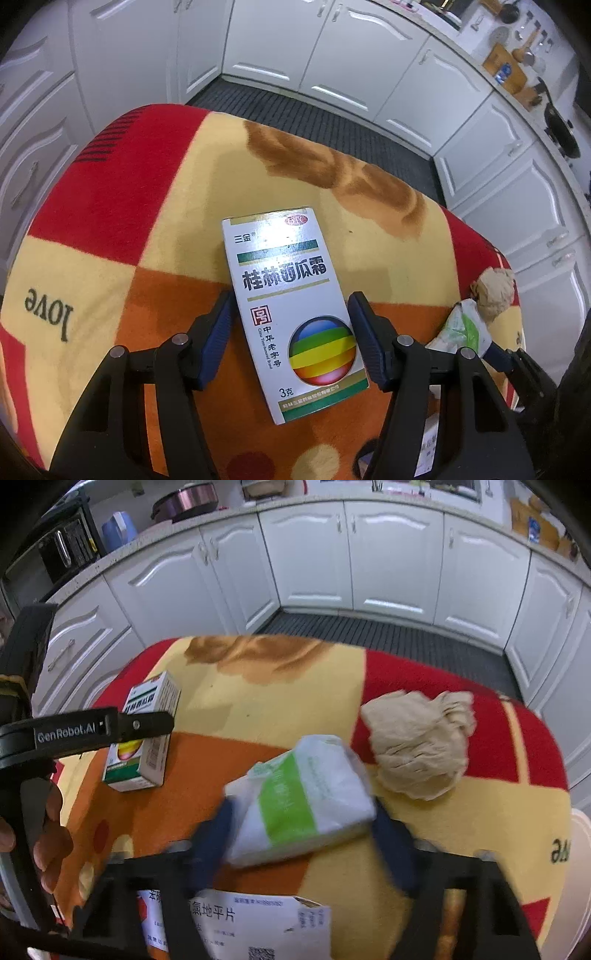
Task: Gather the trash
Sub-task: 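Grasp the medicine box with the left tool while the right tool grasps the white-green packet, then move both tools over the bin and release the box and packet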
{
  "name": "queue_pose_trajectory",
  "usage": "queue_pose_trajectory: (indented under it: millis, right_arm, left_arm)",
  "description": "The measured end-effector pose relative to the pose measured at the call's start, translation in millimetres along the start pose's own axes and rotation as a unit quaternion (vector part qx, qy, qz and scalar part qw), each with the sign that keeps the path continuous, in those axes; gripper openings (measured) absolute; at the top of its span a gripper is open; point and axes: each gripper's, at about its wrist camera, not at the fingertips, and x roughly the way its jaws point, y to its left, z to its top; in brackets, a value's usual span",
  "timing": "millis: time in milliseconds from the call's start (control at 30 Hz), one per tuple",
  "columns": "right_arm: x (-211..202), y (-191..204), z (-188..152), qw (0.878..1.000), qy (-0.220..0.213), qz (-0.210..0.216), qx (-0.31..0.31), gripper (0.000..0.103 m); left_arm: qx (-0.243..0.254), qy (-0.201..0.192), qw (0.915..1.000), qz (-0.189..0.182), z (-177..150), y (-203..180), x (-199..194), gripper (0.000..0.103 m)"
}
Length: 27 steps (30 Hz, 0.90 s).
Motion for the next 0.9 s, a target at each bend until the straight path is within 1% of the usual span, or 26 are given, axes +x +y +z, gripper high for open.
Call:
queue_pose_trajectory:
  millis: [33,67,233,467,567,667,733,900]
  right_arm:
    - [-5,-2,-2,1.000,-0.001,0.009,0.002,0.056]
    - [-10,-2,-4,1.000,-0.004,0.010,0.002,0.050]
    - [-41,-3,-15,0.999,-0.036,0.026,0.008,0.050]
    - [-82,-7,-30,0.996,-0.074,0.045,0.033,0.050]
    - [-102,-11,-40,0.994,-0.090,0.042,0.043,0.050]
    - [-118,-20,-51,0.993,-0.098,0.035,0.052,0.050]
    - [-129,-29,-60,0.992,-0.103,0.026,0.060,0.050]
    - [-150,-53,-77,0.991,-0.111,0.004,0.077,0.050]
  left_arm:
    - [0.001,-0.002,1.0000,-0.005,-2,1,-2,0.060]
    - [0.001,-0.004,0.9999,-0.009,-4,3,-5,0.059]
    - [0.015,-0.024,0.9993,-0.026,-13,0,-33,0.059]
    - [0.052,-0.046,0.9967,-0.041,-28,-30,-76,0.058]
    - [0.069,-0.048,0.9950,-0.055,-38,-48,-86,0.058]
    - [0.089,-0.051,0.9931,-0.057,-47,-68,-91,0.058]
    - [0.105,-0.052,0.9915,-0.055,-55,-83,-91,0.058]
    - [0.141,-0.049,0.9866,-0.067,-75,-119,-91,0.058]
